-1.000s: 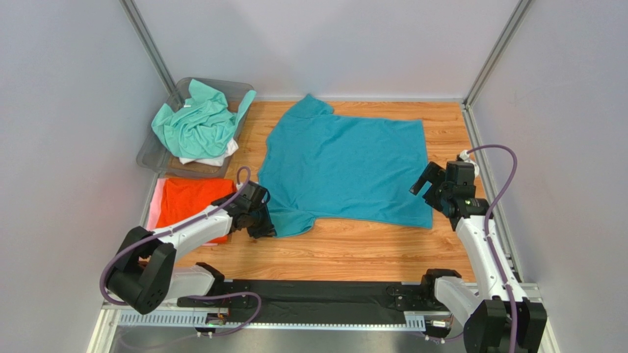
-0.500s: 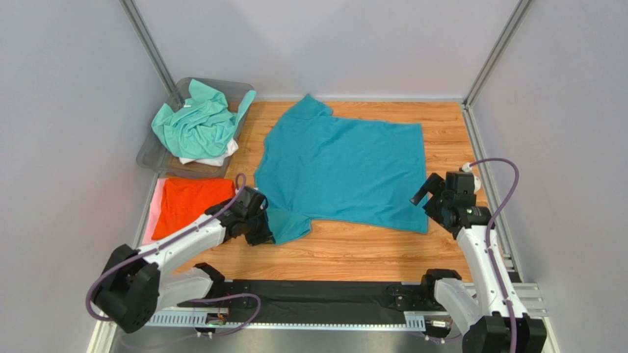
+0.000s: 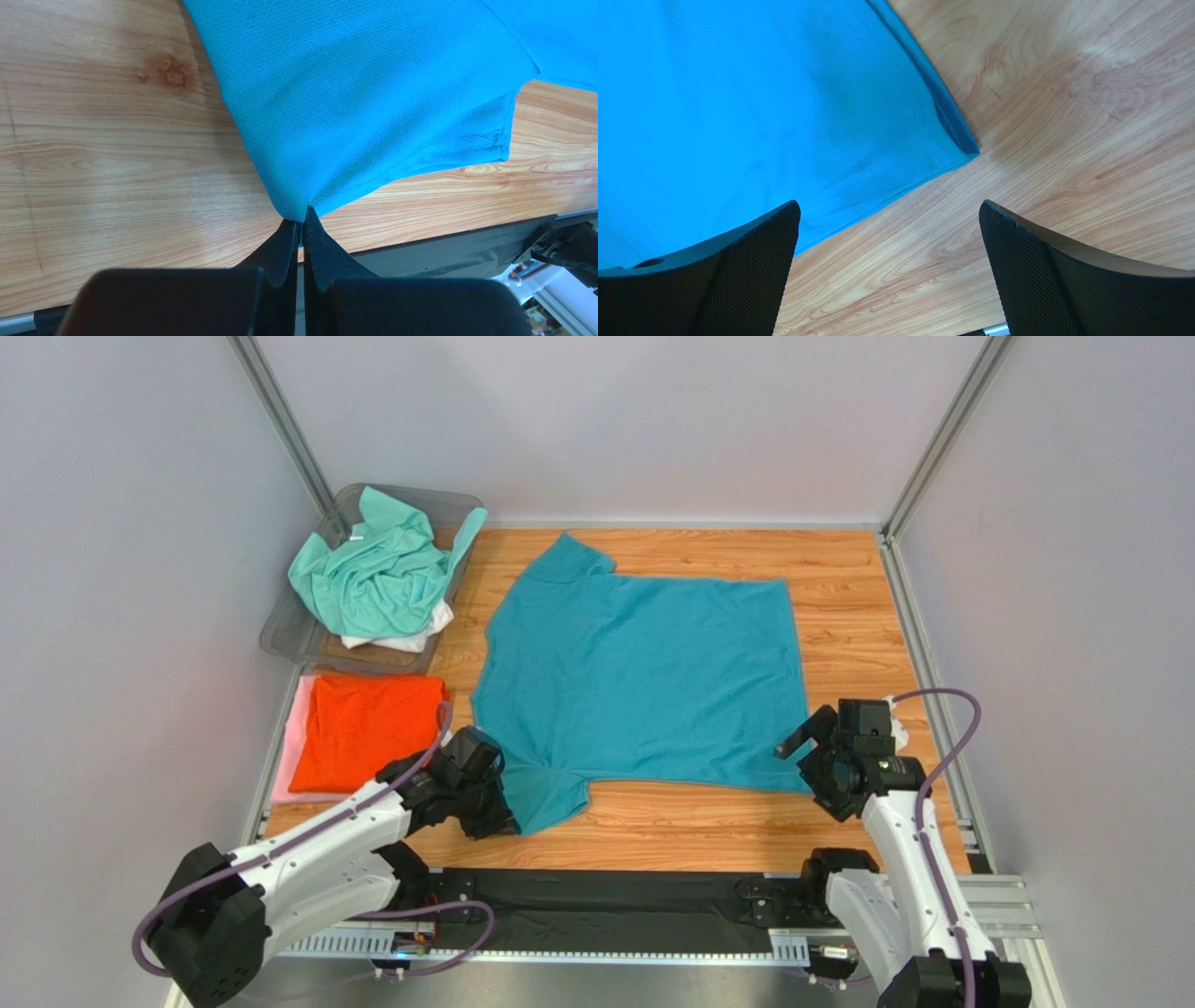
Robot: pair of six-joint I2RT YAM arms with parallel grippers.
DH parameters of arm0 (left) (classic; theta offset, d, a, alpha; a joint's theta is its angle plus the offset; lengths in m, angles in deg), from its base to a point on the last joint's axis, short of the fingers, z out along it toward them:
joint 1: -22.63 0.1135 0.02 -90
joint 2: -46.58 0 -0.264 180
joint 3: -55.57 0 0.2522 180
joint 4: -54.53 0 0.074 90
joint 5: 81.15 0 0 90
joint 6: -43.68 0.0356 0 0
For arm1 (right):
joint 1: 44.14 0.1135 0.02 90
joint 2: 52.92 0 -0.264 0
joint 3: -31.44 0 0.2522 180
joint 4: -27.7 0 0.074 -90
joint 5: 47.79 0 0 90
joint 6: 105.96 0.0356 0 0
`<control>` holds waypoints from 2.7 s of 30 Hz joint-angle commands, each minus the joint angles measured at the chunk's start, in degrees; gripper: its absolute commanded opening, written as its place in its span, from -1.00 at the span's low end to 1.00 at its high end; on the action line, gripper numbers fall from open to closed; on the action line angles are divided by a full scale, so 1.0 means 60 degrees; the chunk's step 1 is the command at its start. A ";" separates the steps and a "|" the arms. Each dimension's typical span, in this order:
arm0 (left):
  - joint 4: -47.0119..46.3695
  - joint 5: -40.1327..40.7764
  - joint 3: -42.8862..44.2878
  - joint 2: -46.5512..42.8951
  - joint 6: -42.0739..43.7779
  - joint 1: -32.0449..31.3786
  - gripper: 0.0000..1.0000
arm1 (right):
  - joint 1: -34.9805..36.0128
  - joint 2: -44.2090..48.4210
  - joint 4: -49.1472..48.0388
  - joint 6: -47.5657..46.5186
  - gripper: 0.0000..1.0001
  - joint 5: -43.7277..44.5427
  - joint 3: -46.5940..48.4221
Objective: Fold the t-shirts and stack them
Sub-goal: Flatten the tshirt out, then fold the tshirt
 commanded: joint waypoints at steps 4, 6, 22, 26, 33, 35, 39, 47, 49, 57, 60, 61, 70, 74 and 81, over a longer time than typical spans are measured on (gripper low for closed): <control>-0.0092 -0.0040 0.0145 -0.0135 -0.0263 -0.0059 -1.00 | -0.0015 -0.0795 -0.0842 0.0682 0.91 -0.0107 -0.0697; -0.0122 -0.0055 0.0160 -0.0135 -0.0248 -0.0073 -1.00 | -0.0015 -0.1000 -0.1236 0.0638 0.83 -0.0371 -0.0917; -0.0019 0.0209 0.0628 -0.0252 -0.0101 -0.0059 -1.00 | -0.0015 -0.1557 -0.2000 0.0507 -0.56 0.0435 -0.1225; 0.0025 0.0369 0.0892 -0.0238 0.0016 -0.0073 -1.00 | -0.0015 -0.1513 -0.1898 0.0389 -0.77 0.0421 -0.1035; 0.0010 0.0663 0.2150 0.0186 0.0733 -0.0059 -1.00 | -0.0015 -0.1440 -0.1898 -0.0342 -0.99 -0.0121 -0.0406; -0.0034 0.0794 0.2545 0.0465 0.0952 -0.0044 -1.00 | -0.0015 -0.1542 -0.1869 -0.0518 -1.00 -0.0107 -0.0230; 0.0054 0.0824 0.3452 0.1094 0.1509 0.0146 -1.00 | -0.0015 -0.1893 -0.1912 -0.0928 -1.00 -0.0793 0.0297; 0.0098 0.0692 0.5080 0.2369 0.2475 0.0863 -1.00 | -0.0015 -0.2888 -0.1839 -0.1266 -0.99 -0.0898 0.1687; 0.0127 0.0736 0.5491 0.2647 0.2579 0.1098 -1.00 | -0.0015 -0.3065 -0.1824 -0.1339 -1.00 -0.0810 0.1967; 0.0039 0.0663 0.6707 0.3746 0.3180 0.1801 -1.00 | -0.0015 -0.4398 -0.2015 -0.1500 -0.99 -0.0795 0.3314; -0.0063 0.0473 0.7088 0.4244 0.3355 0.2079 -1.00 | -0.0015 -0.4822 -0.2102 -0.1515 -1.00 -0.0693 0.3666; -0.0092 0.0473 0.7205 0.4520 0.3414 0.2167 -1.00 | -0.0029 -0.5027 -0.2103 -0.1530 -0.99 -0.0649 0.3856; 0.0097 0.0268 0.8772 0.6499 0.3868 0.2636 -1.00 | -0.0015 -0.6345 -0.2439 -0.1545 -0.99 -0.0634 0.4795; 0.0127 0.0413 0.9416 0.7319 0.3839 0.2944 -1.00 | -0.0015 -0.6858 -0.2571 -0.1501 -0.99 -0.0371 0.5175; 0.0186 0.0472 1.0486 0.8842 0.3956 0.3339 -1.00 | -0.0059 -0.7971 -0.2762 -0.1442 -0.99 0.0141 0.5878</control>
